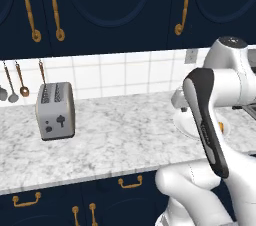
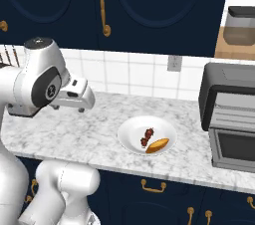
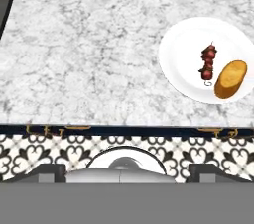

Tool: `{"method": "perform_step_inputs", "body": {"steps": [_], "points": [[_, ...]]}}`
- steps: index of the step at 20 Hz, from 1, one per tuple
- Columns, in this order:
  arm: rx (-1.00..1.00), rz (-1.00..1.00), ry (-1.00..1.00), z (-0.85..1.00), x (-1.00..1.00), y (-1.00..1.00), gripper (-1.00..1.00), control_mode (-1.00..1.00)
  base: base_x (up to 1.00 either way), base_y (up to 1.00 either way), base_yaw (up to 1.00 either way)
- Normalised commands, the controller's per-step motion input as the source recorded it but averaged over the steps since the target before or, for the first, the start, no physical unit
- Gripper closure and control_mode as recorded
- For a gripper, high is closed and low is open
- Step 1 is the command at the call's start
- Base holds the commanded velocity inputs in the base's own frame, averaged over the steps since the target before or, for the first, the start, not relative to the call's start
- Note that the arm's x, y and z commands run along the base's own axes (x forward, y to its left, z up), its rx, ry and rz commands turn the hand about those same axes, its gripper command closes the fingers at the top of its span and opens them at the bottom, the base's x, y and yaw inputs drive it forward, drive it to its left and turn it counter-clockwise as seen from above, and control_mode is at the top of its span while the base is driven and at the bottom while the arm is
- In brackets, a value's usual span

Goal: Pick up the kebab skewer and baguette bread, and place them inside the toaster oven. Close the toaster oven door and start by setting the timer.

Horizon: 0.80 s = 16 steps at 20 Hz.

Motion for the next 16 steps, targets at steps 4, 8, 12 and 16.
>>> {"method": "perform_step_inputs", "body": {"steps": [4, 8, 12, 16], "points": [[0.0, 0.0, -0.04, -0.04, -0.09, 0.0, -1.0, -1.0, 0.0, 0.0, 0.0], [0.0, 0.0, 0.0, 0.0, 0.0, 0.0, -1.0, 1.0, -0.06, -0.3, -0.02], [0.0, 0.0, 0.0, 0.0, 0.0, 0.0, -1.0, 1.0, -0.16, -1.0, -0.07], [0.0, 0.0, 0.0, 0.0, 0.0, 0.0, -1.0, 1.0, 0.0, -1.0, -0.01]]}}
